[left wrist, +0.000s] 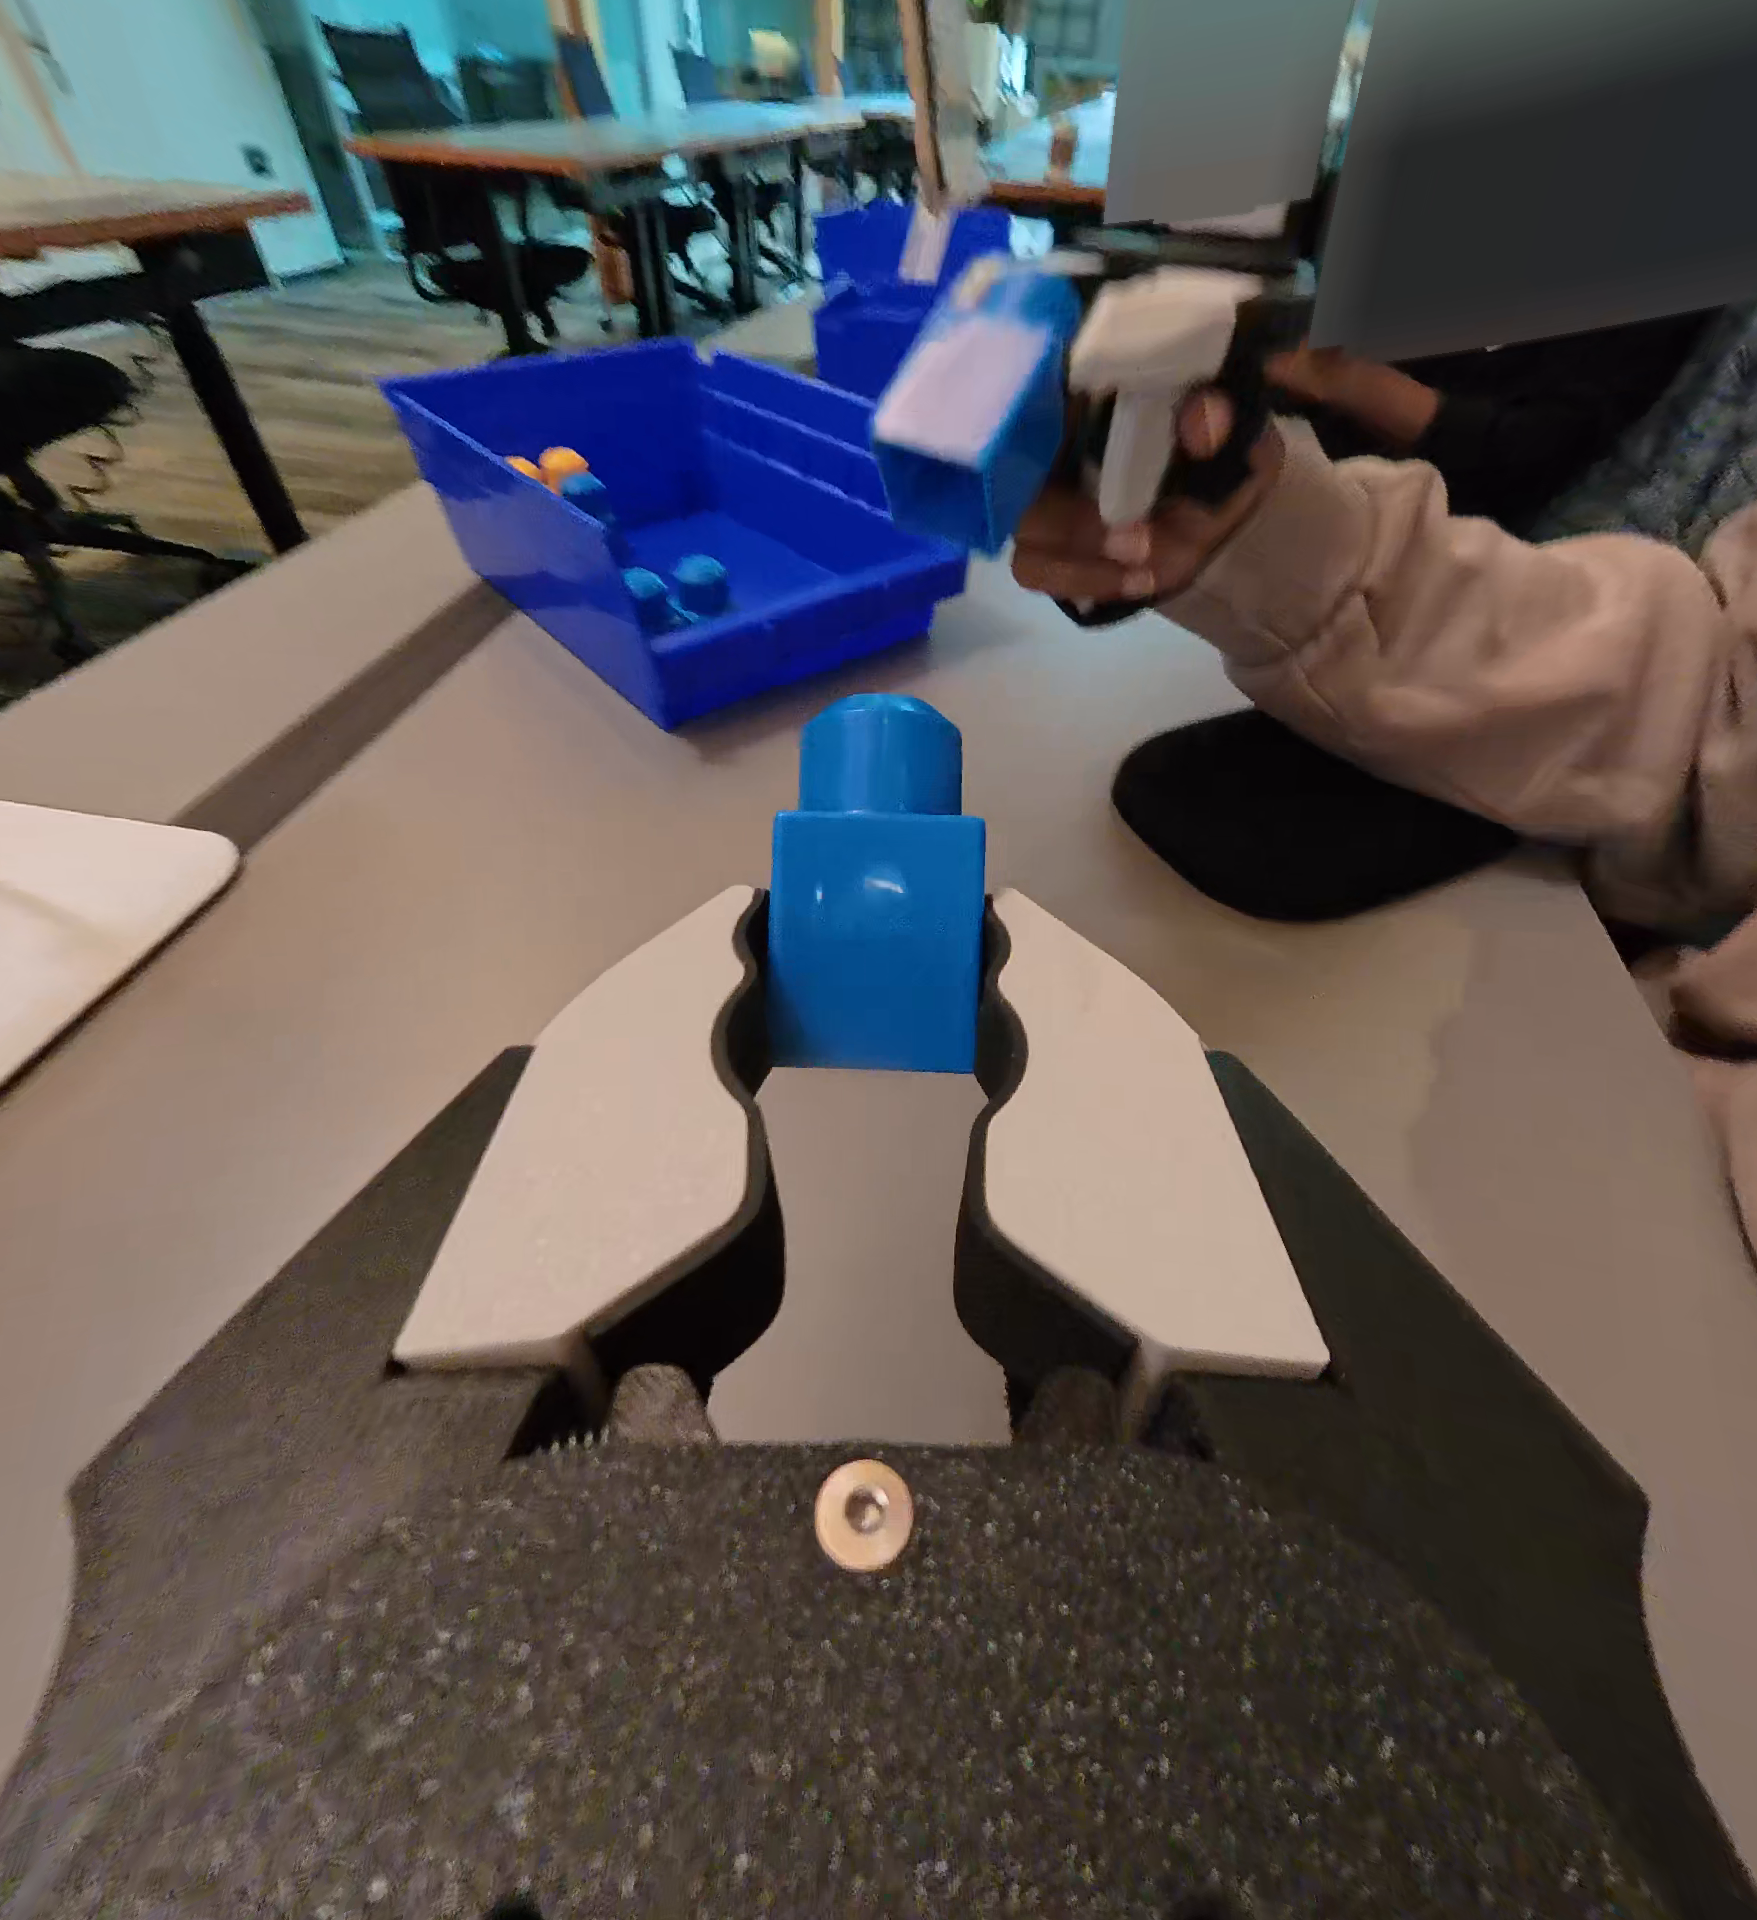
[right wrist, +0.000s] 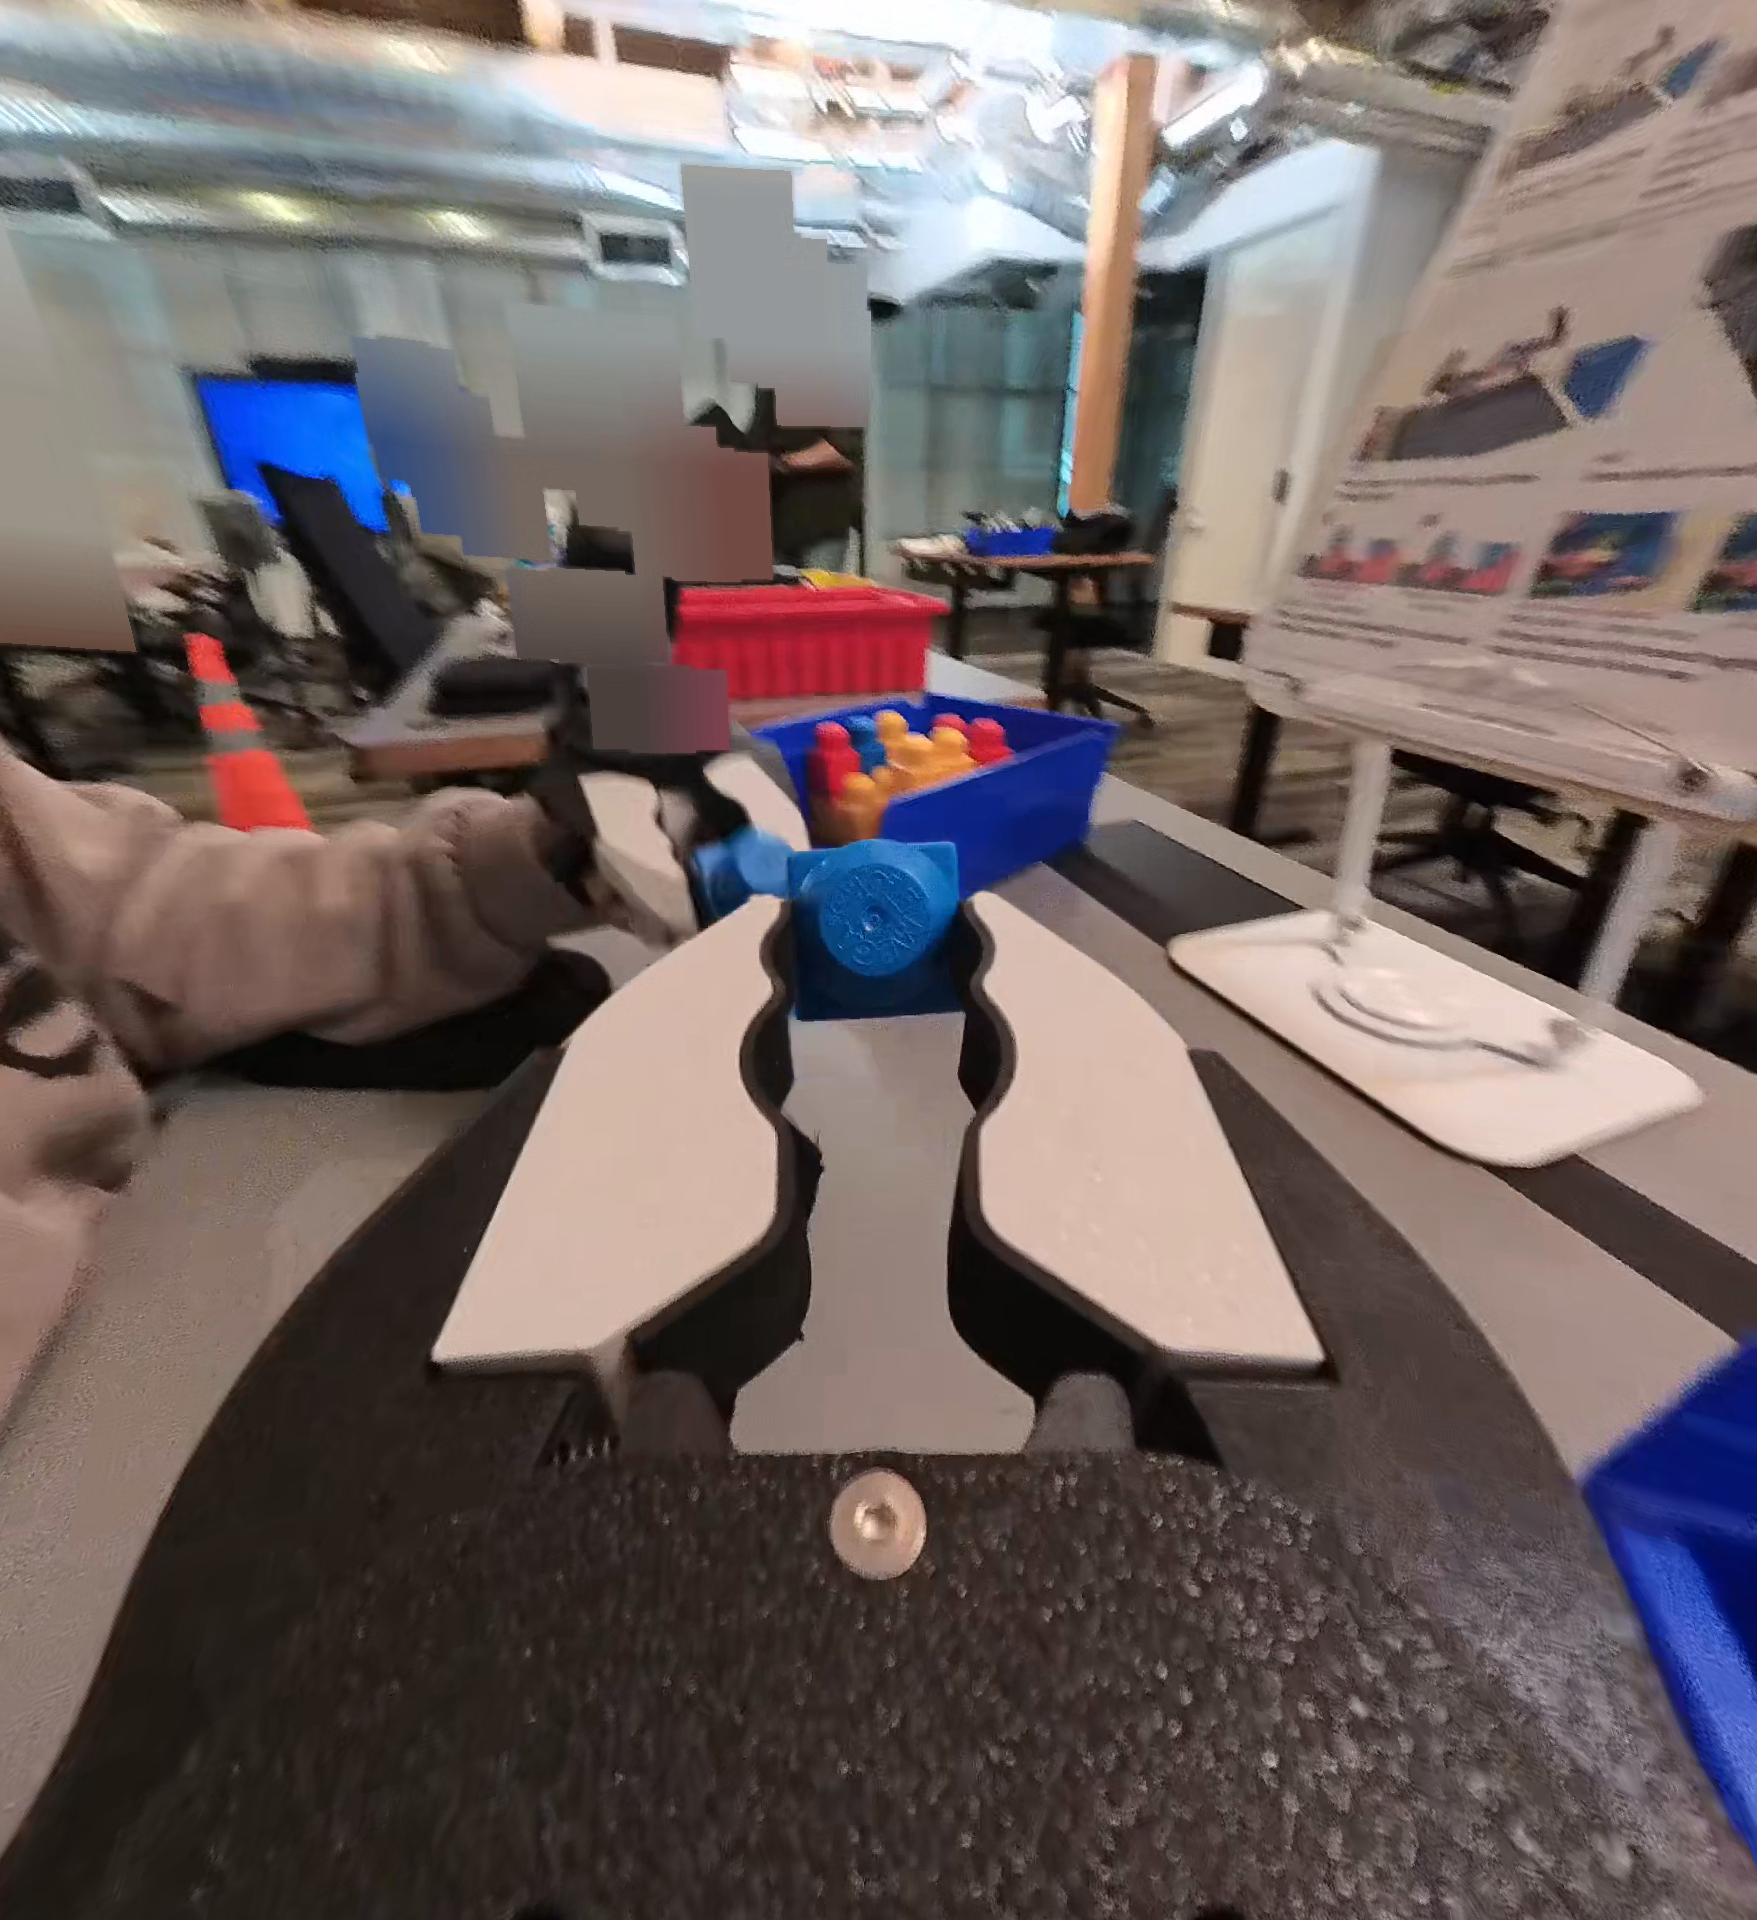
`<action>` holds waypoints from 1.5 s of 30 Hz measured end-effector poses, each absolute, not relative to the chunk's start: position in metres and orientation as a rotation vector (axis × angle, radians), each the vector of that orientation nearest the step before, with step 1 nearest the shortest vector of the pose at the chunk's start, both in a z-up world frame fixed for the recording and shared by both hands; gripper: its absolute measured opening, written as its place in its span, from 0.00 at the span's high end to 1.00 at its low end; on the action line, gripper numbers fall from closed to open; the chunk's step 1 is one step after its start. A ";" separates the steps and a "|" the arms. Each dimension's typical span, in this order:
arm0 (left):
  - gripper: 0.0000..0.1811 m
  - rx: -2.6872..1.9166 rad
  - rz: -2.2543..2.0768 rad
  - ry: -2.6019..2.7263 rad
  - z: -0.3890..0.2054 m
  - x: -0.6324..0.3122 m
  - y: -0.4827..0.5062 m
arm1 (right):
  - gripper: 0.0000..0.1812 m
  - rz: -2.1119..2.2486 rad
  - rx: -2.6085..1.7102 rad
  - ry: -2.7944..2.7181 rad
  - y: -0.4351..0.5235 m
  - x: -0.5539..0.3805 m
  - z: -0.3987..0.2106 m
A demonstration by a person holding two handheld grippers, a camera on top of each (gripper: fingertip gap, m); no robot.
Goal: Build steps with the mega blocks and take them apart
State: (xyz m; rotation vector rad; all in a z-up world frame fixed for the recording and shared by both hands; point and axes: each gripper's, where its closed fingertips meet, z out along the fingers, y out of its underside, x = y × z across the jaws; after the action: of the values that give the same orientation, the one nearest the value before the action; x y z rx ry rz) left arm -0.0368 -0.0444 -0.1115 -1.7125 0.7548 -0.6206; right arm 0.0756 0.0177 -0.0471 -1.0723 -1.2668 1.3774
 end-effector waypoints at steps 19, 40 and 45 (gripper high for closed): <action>0.80 -1.598 -0.649 0.603 -0.096 -0.054 -0.037 | 0.84 0.828 -1.433 -2.333 -0.055 0.024 -0.201; 0.80 -1.433 -0.822 0.760 -0.077 -0.009 -0.067 | 0.85 1.136 -1.145 -1.925 -0.058 0.003 -0.082; 0.78 -1.450 -0.710 0.672 -0.077 -0.018 -0.053 | 0.85 1.020 -1.176 -1.926 -0.036 0.017 -0.072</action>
State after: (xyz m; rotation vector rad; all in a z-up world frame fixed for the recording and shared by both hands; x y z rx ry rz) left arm -0.0175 -0.0531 -0.0767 -1.4504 0.6723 -0.7103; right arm 0.0174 -0.0358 -0.0719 -1.1759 -1.9257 1.0203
